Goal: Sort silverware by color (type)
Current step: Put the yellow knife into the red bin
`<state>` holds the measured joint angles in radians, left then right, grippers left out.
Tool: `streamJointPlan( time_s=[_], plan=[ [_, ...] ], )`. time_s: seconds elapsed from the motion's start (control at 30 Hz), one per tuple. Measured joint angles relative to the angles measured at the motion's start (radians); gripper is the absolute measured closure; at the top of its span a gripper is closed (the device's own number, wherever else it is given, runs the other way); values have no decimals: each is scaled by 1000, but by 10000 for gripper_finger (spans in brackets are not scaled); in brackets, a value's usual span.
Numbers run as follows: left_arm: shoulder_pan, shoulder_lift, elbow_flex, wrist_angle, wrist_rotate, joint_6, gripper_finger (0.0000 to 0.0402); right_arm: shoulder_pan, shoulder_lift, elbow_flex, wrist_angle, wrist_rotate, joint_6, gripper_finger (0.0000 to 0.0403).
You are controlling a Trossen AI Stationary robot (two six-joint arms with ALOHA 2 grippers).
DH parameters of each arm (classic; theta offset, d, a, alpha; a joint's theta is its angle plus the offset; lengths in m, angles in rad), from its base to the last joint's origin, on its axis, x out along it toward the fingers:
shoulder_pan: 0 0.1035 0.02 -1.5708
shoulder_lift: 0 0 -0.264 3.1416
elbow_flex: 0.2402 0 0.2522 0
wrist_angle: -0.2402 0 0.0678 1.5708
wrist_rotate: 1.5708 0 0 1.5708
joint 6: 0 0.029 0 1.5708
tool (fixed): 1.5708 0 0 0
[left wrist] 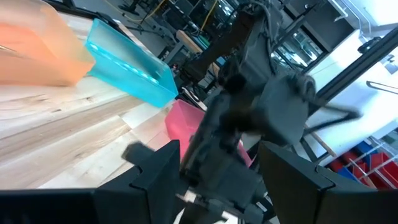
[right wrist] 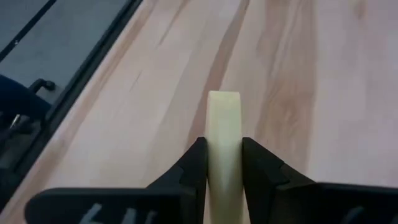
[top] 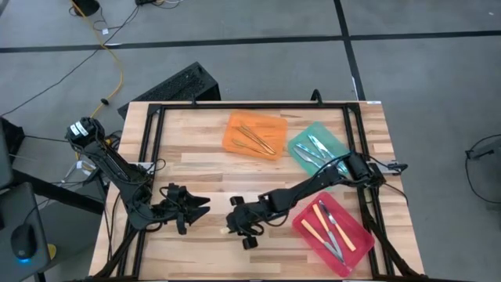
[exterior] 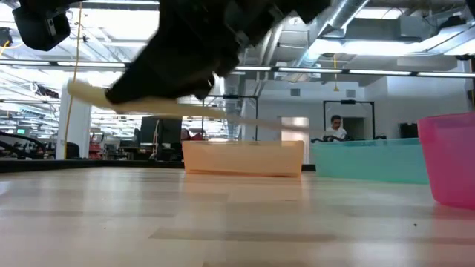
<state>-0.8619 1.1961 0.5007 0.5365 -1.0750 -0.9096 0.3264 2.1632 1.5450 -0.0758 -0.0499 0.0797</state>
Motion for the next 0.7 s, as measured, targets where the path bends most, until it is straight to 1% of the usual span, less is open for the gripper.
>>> streamJointPlan(
  time_s=[0.37,0.6,0.7],
  plan=[
    [0,0,0,0,51,7,200,-44,-4,230,-194,2,-83,315],
    [-1,0,0,0,85,37,200,-90,-4,359,-379,74,-95,315],
    [-1,0,0,0,85,60,200,-108,-4,424,-468,76,-111,315]
  ],
)
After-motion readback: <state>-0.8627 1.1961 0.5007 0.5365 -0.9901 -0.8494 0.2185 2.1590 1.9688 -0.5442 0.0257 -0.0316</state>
